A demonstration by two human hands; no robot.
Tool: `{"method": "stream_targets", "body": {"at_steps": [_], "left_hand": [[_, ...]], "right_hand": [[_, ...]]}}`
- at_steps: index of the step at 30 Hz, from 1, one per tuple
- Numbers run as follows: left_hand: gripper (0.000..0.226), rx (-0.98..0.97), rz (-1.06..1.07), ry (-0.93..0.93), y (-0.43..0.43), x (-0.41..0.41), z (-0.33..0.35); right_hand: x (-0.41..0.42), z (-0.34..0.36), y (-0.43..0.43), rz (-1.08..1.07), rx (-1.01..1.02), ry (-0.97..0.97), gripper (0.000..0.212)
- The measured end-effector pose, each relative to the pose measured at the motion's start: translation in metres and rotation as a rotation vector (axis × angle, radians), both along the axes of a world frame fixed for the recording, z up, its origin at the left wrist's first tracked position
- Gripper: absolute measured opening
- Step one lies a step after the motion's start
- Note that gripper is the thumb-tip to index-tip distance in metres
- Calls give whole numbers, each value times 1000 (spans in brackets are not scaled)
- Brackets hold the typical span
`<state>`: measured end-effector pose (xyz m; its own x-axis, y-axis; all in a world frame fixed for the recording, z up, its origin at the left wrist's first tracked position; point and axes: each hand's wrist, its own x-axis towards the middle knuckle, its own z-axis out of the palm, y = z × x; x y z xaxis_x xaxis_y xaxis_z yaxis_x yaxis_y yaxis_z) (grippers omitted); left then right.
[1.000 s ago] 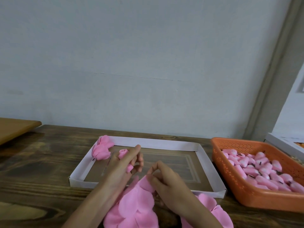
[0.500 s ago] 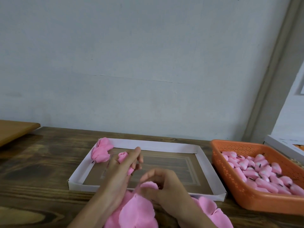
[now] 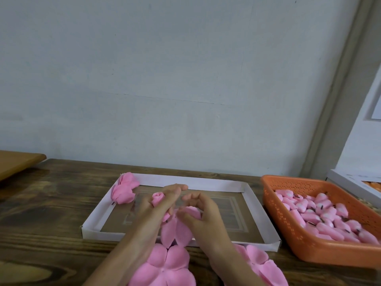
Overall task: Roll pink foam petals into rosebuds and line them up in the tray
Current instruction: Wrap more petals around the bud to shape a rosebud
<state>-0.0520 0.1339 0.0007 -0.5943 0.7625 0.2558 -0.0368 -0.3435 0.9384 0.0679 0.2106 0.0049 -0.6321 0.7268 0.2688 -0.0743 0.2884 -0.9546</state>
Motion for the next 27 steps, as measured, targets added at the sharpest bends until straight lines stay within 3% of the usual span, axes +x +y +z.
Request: {"method": "stream_targets", "body": {"at_steps": [8, 17, 23, 27], "left_hand": [[55, 17, 146, -28, 1, 0, 0], [55, 63, 110, -203, 4, 0, -2], [76, 32, 108, -272, 4, 0, -3], [80, 73, 105, -188, 8, 0, -6]], "right_hand": [[-13, 2, -5, 78, -117, 42, 26], [-12, -3, -12, 145, -199, 187, 21], [-12, -5, -14, 163, -250, 273, 22], [-14, -2, -19, 189, -305, 381, 37]]}}
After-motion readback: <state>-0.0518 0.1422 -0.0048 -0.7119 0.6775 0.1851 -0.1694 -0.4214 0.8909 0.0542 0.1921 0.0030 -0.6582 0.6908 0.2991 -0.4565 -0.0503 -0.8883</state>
